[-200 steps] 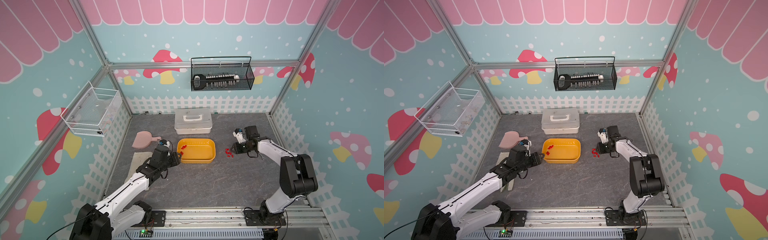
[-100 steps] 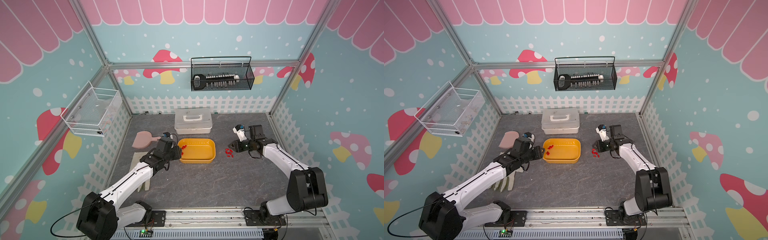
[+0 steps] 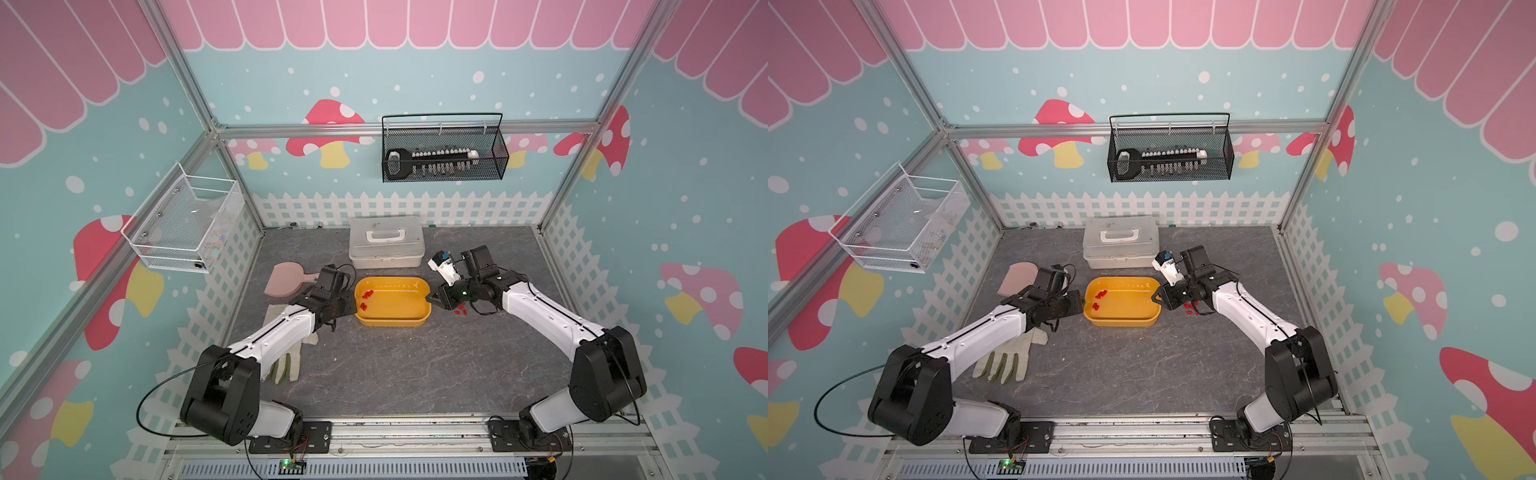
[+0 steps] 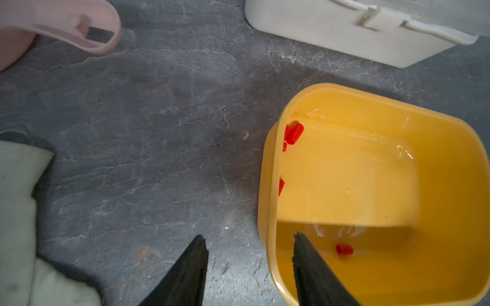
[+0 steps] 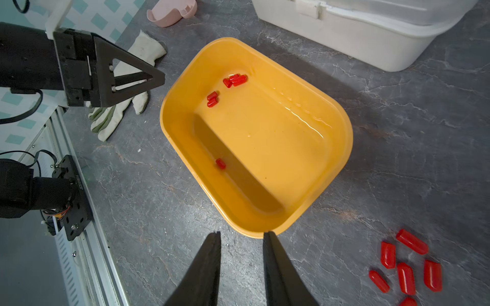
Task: Take the screw protection sleeves out of the storage box
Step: Adjust the storage box at the center of the board.
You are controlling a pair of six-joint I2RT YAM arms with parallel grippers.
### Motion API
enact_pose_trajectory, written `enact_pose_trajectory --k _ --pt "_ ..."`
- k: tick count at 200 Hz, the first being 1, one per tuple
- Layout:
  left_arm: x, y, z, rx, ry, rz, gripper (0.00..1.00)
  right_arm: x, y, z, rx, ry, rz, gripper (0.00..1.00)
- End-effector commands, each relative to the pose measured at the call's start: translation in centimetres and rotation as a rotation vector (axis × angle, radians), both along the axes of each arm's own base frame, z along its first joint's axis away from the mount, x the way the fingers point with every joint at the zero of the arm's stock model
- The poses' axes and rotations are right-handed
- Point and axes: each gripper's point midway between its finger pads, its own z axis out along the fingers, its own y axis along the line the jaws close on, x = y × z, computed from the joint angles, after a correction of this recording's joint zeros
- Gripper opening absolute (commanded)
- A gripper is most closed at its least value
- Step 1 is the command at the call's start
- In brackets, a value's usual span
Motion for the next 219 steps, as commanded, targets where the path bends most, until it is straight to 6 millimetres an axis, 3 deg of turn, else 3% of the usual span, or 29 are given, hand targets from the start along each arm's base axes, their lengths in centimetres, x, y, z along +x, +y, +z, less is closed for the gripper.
enact_pose_trajectory --k 1,77,115,136,178,219 --pt "1.2 -0.6 0.1 0.017 0.005 -0.046 0.55 0.2 -0.1 0.6 -0.002 0.003 -0.012 0.32" --pt "3.4 -1.3 -2.8 0.054 0.071 -0.068 0.45 -1.1 -0.8 -0.1 -0.015 0.014 -0.015 0.29" --pt "3.8 -1.6 -3.5 0.052 0.095 -0.068 0.26 -1.2 -0.9 -0.3 -0.027 0.014 -0.008 0.29" --pt "3.7 -1.8 -3.6 0.040 0.105 -0.071 0.24 -1.1 -0.9 -0.3 -0.027 0.016 -0.007 0.28" --pt "3.1 -1.6 -3.0 0.057 0.141 -0.081 0.00 -1.2 -0.9 -0.5 -0.031 0.017 -0.004 0.28" --pt "2.6 -1.2 -1.7 0.015 0.248 -0.113 0.00 -2.0 -1.8 -1.5 -0.071 0.024 -0.010 0.28"
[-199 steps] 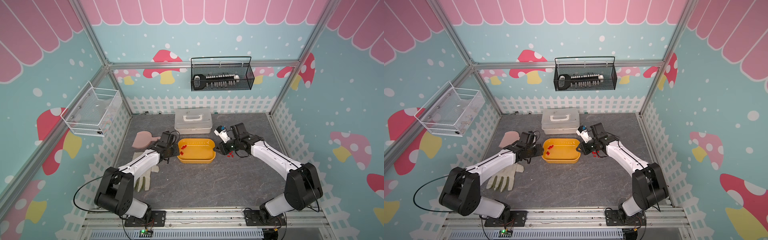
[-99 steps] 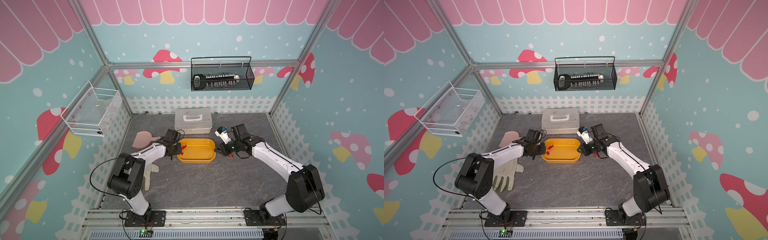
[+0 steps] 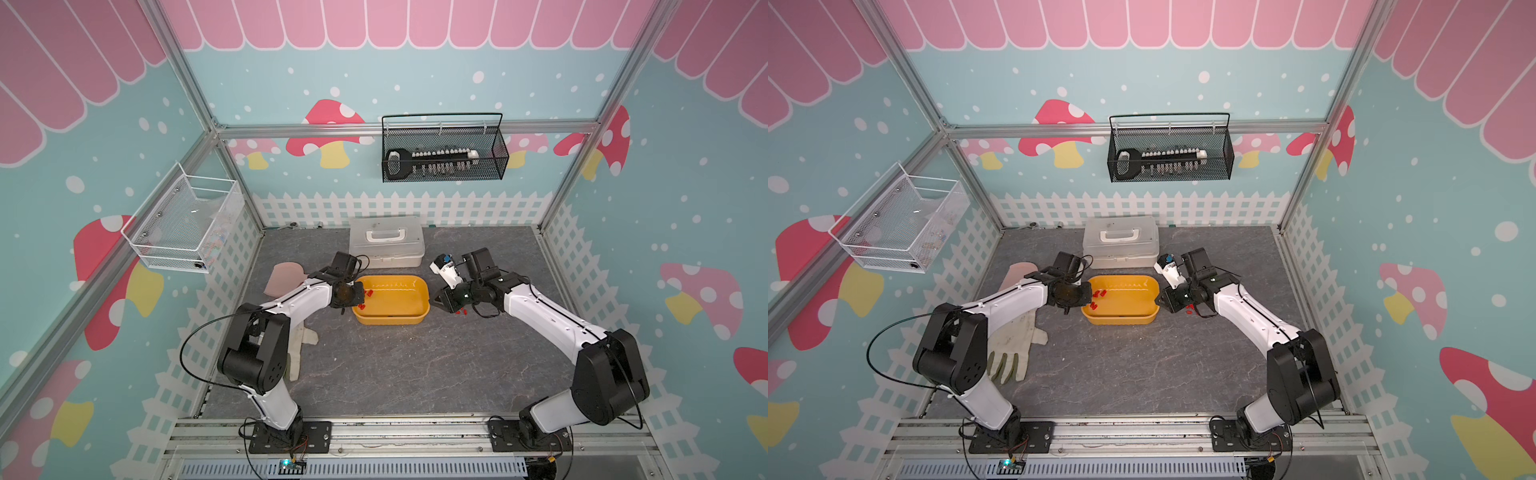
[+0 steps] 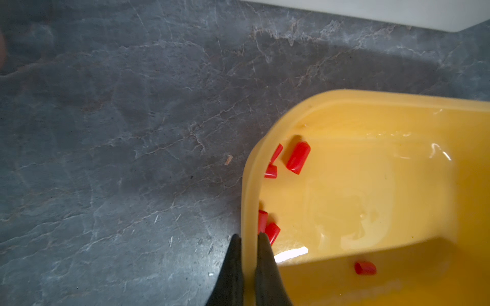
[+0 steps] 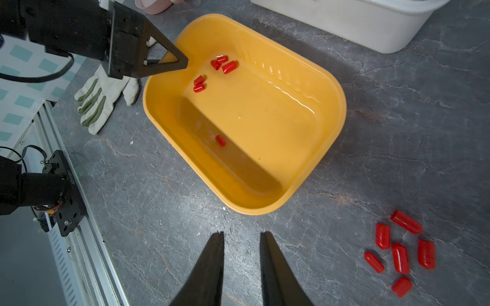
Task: Take the screw protection sleeves out of the storage box
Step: Adjust the storage box at the center of the board.
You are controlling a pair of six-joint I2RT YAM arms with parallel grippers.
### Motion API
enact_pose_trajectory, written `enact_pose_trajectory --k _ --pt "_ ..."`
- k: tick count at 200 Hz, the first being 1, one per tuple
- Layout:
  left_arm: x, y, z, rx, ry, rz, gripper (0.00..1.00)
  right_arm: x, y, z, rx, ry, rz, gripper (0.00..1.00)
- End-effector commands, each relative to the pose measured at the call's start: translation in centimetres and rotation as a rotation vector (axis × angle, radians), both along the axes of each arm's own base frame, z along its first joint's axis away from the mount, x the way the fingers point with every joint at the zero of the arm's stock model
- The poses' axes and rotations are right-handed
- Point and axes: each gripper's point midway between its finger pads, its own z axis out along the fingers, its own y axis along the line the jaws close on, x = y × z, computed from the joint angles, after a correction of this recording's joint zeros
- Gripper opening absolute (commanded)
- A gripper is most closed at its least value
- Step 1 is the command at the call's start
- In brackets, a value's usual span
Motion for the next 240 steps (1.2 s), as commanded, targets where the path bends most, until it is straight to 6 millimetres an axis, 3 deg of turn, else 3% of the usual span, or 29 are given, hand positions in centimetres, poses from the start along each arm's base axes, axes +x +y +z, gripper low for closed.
enact_pose_trajectory --k 1,48,77,130,166,198,240 --pt "-0.8 0.5 0.7 -0.018 0.093 -0.028 0.00 -1.2 -1.0 -0.9 -0.037 0.016 0.000 0.28" --pt "-2.2 1.3 1.5 0.000 0.255 -0.101 0.00 -2.6 -1.8 -2.5 -0.049 0.052 -0.024 0.28" --pt "-3.1 0.4 1.8 -0.071 0.379 -0.167 0.00 -3.4 -2.1 -3.1 -0.054 0.073 -0.027 0.27" --pt "-4.0 -0.2 1.5 -0.095 0.505 -0.223 0.00 -4.0 -2.0 -1.8 -0.012 0.055 -0.025 0.28" --pt "-4.6 0.2 -0.4 -0.073 0.554 -0.210 0.00 -4.1 -1.8 -1.5 -0.001 0.057 -0.023 0.27" --pt "-4.1 0.2 -0.6 -0.071 0.493 -0.176 0.00 -4.4 -2.0 -1.4 0.004 0.054 -0.027 0.27" --pt "-2.0 0.4 1.2 -0.059 0.332 -0.116 0.00 -4.5 -2.1 -0.9 0.006 0.040 -0.034 0.27"
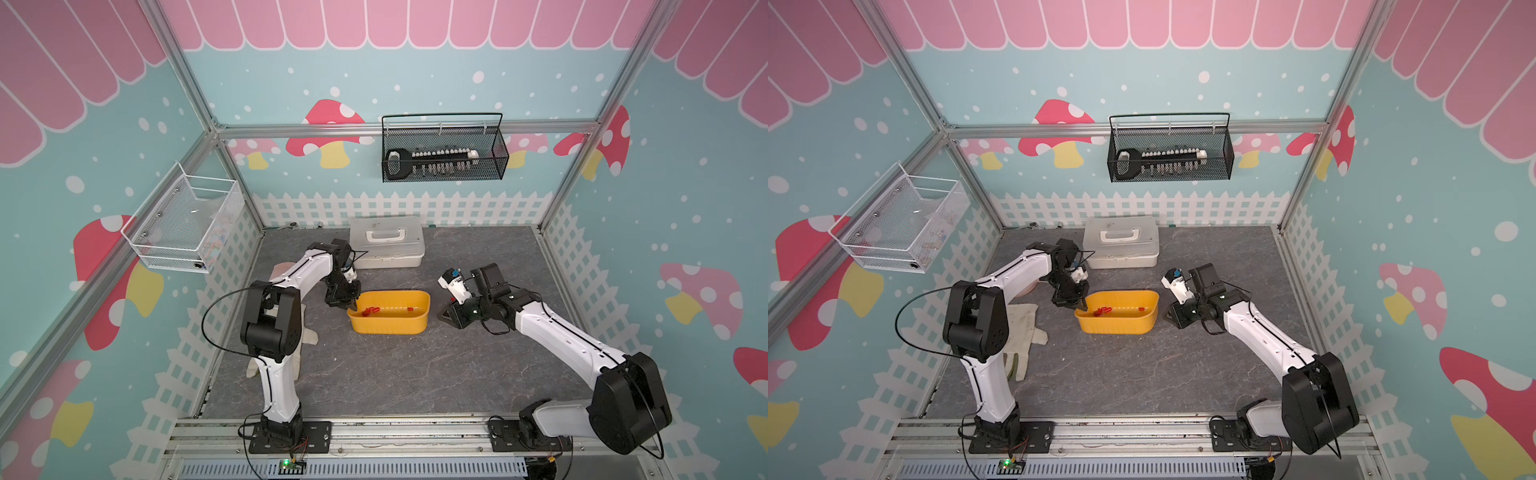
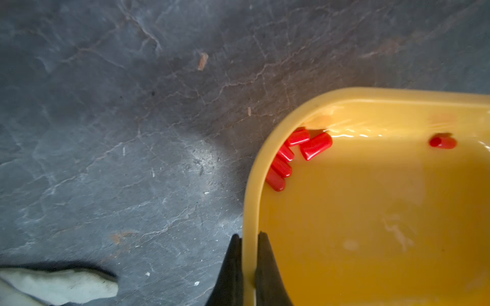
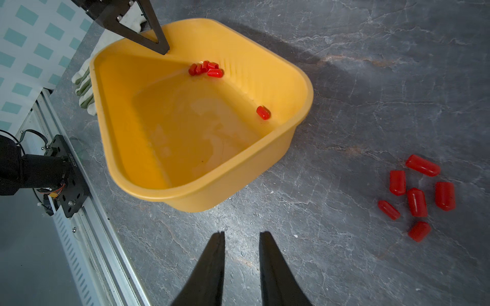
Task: Take the screw protection sleeves out of the storage box
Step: Adjust the storage box at the center of the board.
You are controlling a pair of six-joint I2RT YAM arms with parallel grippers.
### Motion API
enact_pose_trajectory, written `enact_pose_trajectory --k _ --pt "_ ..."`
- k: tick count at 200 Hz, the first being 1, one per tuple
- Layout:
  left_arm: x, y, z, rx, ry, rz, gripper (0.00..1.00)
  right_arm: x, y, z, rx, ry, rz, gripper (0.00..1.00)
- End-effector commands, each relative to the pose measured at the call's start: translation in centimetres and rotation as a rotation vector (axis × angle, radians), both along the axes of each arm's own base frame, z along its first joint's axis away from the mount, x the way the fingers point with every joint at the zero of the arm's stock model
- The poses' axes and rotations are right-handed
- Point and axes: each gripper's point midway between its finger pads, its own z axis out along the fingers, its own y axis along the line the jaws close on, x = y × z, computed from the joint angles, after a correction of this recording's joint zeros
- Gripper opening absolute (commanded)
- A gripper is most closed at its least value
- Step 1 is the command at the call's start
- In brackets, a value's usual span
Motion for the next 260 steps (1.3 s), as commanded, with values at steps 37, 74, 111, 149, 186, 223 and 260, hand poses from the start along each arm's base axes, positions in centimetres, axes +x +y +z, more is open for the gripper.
enact_pose_trajectory --k 37,74,111,149,186,223,260 --pt "3.3 0.1 3.6 0.071 -0.261 0.059 0.00 -0.7 -0.4 0.9 0.014 -0.011 -0.013 0.27" --pt "4.0 -0.5 4.1 0.093 -0.382 0.079 0.00 -0.7 -0.5 1.3 0.015 -0.019 -0.018 0.27" --pt "3.9 -1.5 3.3 0.096 -0.495 0.106 0.00 -0.6 -0.3 1.5 0.019 -0.017 -0.013 0.27" --pt "3.8 -1.6 1.6 0.118 -0.507 0.119 0.00 -0.1 0.0 1.8 0.026 -0.013 -0.009 0.27" --pt "3.7 -0.7 1.3 0.151 -0.561 0.166 0.04 0.3 0.3 2.1 0.035 -0.010 -0.013 0.27" --pt "3.9 -0.5 2.5 0.139 -0.616 0.180 0.43 0.4 0.7 2.0 0.053 0.009 -0.011 0.28" --pt "4.4 -1.3 5.0 0.076 -0.694 0.180 0.76 0.9 1.5 2.7 0.080 0.018 0.000 0.30"
